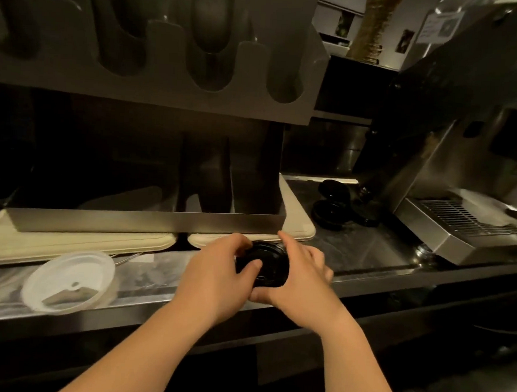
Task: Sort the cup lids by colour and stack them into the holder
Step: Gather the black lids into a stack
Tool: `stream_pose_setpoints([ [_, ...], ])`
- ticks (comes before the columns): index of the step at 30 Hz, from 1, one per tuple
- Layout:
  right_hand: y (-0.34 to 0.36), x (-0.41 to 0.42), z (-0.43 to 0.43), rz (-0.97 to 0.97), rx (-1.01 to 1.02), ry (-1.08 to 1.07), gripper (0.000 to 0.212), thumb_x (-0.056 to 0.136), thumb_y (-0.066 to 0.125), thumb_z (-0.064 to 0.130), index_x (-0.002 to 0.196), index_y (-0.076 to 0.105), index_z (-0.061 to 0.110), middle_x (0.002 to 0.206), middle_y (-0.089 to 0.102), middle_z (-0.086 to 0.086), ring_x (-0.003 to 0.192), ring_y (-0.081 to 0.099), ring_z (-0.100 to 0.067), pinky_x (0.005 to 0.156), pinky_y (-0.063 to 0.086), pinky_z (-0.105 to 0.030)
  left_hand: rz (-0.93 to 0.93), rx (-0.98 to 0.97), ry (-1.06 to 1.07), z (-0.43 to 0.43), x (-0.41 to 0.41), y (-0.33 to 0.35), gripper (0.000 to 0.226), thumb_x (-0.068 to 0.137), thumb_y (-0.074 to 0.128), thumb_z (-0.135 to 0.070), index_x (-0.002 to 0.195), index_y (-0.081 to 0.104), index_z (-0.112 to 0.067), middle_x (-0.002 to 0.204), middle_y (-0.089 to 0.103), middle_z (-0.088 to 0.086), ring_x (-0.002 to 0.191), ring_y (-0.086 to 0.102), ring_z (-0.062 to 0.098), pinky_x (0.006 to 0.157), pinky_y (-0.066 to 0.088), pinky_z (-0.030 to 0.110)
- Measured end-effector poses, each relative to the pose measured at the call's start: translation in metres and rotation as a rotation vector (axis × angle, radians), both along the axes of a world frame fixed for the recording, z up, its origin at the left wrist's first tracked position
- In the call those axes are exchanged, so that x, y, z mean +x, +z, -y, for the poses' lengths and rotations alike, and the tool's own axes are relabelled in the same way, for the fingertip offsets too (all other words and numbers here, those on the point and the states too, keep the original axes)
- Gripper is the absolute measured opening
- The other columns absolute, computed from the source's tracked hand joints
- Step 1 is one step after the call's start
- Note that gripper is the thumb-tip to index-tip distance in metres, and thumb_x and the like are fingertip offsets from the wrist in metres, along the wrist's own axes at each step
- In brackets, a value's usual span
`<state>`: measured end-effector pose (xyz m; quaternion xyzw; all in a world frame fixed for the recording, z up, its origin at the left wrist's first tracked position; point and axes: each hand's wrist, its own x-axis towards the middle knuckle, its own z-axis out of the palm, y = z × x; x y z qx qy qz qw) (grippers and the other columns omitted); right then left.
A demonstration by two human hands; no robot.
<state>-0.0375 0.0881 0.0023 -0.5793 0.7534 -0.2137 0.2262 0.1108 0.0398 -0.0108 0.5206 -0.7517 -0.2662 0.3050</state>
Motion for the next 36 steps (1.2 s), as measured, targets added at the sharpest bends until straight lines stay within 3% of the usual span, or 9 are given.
stream_pose_setpoints([
  [2,0.002,-0.021,-0.002,0.100,0.004,0.027,0.097,0.073,0.082,0.054,0.149,0.021,0.052,0.144,0.021,0.015,0.142,0.016,-0.019,0.119,0.026,-0.048,-0.025,-0.023,-0.030,0.000,-0.004,-0.002,0.031,0.093,0.063,-0.042,0.122,0.060,-0.033,0.113,0.063,-0.016,0.101,0.060,0.006,0.088,0.052,0.029],
  [5,-0.002,-0.064,0.005,0.230,-0.205,-0.108,0.057,0.082,0.076,0.048,0.129,0.045,0.055,0.129,0.033,0.022,0.136,0.032,-0.012,0.114,0.035,-0.043,-0.103,-0.096,-0.060,0.002,-0.007,-0.005,0.023,0.092,0.065,-0.038,0.114,0.061,-0.032,0.104,0.056,-0.022,0.094,0.057,0.002,0.082,0.055,0.031],
  [8,-0.009,-0.113,0.030,0.006,-0.401,-0.328,0.033,0.092,0.069,0.034,0.124,0.059,0.036,0.126,0.052,0.014,0.130,0.038,-0.013,0.108,0.041,-0.040,-0.138,-0.175,-0.047,0.002,-0.012,-0.007,0.013,0.090,0.067,-0.034,0.101,0.060,-0.034,0.096,0.054,-0.023,0.090,0.055,-0.004,0.073,0.054,0.027],
  [13,-0.013,-0.154,0.079,-0.303,-0.126,-0.399,0.041,0.095,0.066,0.026,0.135,0.058,0.032,0.141,0.045,-0.002,0.129,0.040,-0.027,0.102,0.043,-0.038,-0.187,-0.255,-0.030,0.004,-0.023,-0.006,0.014,0.088,0.071,-0.025,0.087,0.060,-0.033,0.086,0.056,-0.020,0.090,0.055,-0.002,0.064,0.055,0.033],
  [16,-0.016,-0.148,0.096,-0.353,-0.081,-0.383,0.028,0.095,0.067,0.027,0.122,0.068,0.034,0.136,0.048,-0.003,0.128,0.039,-0.028,0.101,0.044,-0.040,-0.227,-0.272,-0.031,0.007,-0.025,0.000,0.019,0.088,0.072,-0.020,0.085,0.060,-0.034,0.090,0.057,-0.019,0.085,0.057,0.004,0.061,0.052,0.031],
  [20,-0.024,-0.132,0.082,-0.193,-0.495,-0.326,0.018,0.090,0.070,0.010,0.096,0.074,0.026,0.137,0.048,0.000,0.127,0.043,-0.021,0.097,0.045,-0.033,-0.263,-0.266,-0.007,0.006,-0.017,0.011,0.023,0.088,0.071,-0.020,0.082,0.057,-0.038,0.095,0.058,-0.019,0.079,0.059,0.009,0.056,0.052,0.031],
  [25,-0.017,-0.079,0.036,-0.156,-0.961,-0.031,0.029,0.080,0.073,-0.008,0.098,0.077,0.015,0.133,0.040,0.018,0.117,0.057,-0.022,0.093,0.053,-0.030,-0.413,-0.053,-0.042,-0.004,-0.007,0.028,0.023,0.090,0.068,-0.028,0.097,0.057,-0.047,0.098,0.060,-0.030,0.081,0.065,0.007,0.065,0.057,0.027],
  [30,0.002,-0.023,0.008,-0.008,-1.042,0.157,0.017,0.084,0.067,0.016,0.097,0.077,0.015,0.130,0.054,0.001,0.112,0.056,0.005,0.092,0.048,-0.011,-0.736,0.245,-0.085,-0.015,0.005,0.050,0.031,0.090,0.068,-0.026,0.115,0.058,-0.041,0.105,0.072,-0.016,0.095,0.070,0.004,0.076,0.057,0.027],
  [36,0.007,0.022,0.004,-0.082,-1.021,0.254,0.030,0.081,0.067,0.003,0.109,0.073,0.015,0.108,0.061,0.006,0.102,0.060,-0.012,0.085,0.053,-0.027,-0.680,0.183,0.053,-0.018,0.050,0.056,0.017,0.095,0.065,-0.014,0.103,0.066,-0.029,0.086,0.074,-0.011,0.077,0.071,0.009,0.056,0.058,0.028],
])
